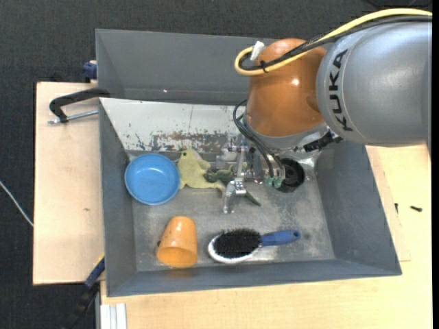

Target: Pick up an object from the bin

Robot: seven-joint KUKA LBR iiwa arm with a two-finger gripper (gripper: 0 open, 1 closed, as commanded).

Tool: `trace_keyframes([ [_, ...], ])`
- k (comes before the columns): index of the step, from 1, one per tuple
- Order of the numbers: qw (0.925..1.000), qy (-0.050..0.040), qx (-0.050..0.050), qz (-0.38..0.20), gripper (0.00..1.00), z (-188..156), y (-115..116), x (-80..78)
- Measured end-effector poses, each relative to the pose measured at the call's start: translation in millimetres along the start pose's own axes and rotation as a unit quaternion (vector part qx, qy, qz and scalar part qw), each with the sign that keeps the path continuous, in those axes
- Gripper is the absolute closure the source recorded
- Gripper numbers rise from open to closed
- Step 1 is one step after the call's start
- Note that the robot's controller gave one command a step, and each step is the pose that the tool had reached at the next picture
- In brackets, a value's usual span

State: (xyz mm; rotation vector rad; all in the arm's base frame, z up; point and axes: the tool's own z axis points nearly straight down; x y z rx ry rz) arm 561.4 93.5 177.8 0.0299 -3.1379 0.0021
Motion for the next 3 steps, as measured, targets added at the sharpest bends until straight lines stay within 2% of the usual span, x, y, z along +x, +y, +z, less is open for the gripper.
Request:
trace_keyframes([
  [1,0.9988,-0.0068,-0.003,-0.049,0.0,106.0,-48.1,-33.1],
  [2,0.9987,-0.0088,-0.002,-0.05,1.0,103.4,-47.3,-33.8],
  [3,0.9928,-0.0094,0.0,-0.12,1.0,-70.7,-50.7,-19.3],
])
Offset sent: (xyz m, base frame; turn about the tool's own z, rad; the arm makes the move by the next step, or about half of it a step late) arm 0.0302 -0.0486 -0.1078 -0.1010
